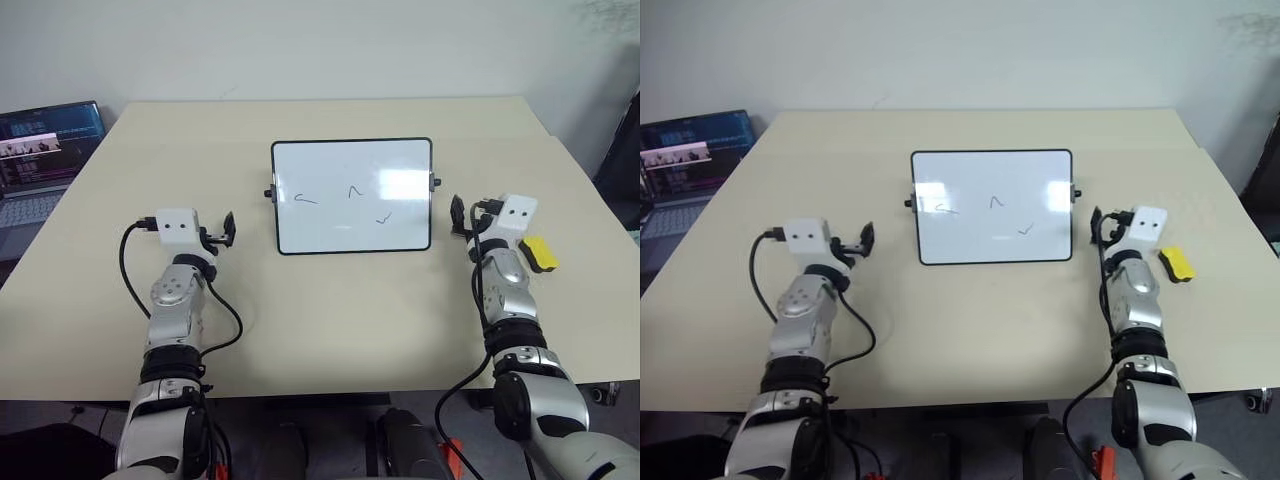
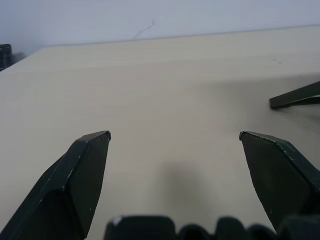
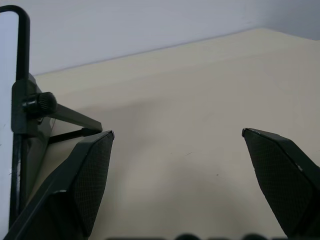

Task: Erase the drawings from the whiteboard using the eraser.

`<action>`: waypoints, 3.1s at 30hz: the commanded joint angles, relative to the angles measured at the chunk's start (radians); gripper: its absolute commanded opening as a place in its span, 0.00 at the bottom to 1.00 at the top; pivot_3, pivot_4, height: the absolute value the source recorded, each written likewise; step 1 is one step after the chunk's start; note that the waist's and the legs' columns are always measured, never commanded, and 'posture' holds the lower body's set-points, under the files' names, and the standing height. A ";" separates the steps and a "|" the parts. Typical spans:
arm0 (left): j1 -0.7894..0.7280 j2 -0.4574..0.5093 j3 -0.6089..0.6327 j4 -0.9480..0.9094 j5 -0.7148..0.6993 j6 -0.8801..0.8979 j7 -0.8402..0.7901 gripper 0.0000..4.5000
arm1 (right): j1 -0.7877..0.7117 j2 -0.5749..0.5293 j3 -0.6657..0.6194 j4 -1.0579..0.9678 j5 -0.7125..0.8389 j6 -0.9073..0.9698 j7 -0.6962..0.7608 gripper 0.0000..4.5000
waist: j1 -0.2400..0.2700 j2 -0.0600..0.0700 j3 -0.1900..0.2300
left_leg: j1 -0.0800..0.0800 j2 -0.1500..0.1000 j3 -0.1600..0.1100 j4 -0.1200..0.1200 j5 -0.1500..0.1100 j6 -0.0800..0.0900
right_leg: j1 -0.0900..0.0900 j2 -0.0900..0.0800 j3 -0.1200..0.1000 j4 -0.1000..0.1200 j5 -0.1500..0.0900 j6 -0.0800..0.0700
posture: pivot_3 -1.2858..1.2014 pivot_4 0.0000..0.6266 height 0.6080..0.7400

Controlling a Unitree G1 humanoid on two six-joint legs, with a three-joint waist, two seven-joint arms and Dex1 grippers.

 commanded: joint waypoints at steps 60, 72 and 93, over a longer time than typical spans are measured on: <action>-0.190 -0.076 -0.593 -0.395 -0.108 0.446 -0.735 1.00 | 0.168 -0.617 -0.074 -0.558 0.181 1.152 0.239 1.00 | 0.010 0.001 0.000 | -0.009 0.000 0.001 0.001 -0.004 0.008 | -0.001 0.000 -0.001 -0.013 0.001 0.002 | 0.52 0.24 1.00; -0.182 -0.133 -0.619 -0.430 -0.123 0.393 -0.845 1.00 | 0.097 -0.655 0.004 -0.416 0.150 1.155 0.344 1.00 | 0.014 0.001 0.000 | -0.010 -0.001 0.001 0.002 -0.004 0.008 | 0.000 -0.001 -0.001 -0.014 0.001 0.003 | 0.52 0.24 1.00; -0.181 -0.142 -0.597 -0.433 -0.127 0.401 -0.849 1.00 | 0.052 -0.656 0.067 -0.299 0.068 1.115 0.403 1.00 | 0.020 0.002 0.000 | -0.010 -0.001 0.001 0.003 -0.004 0.008 | 0.000 -0.001 -0.001 -0.013 0.002 0.003 | 0.52 0.24 1.00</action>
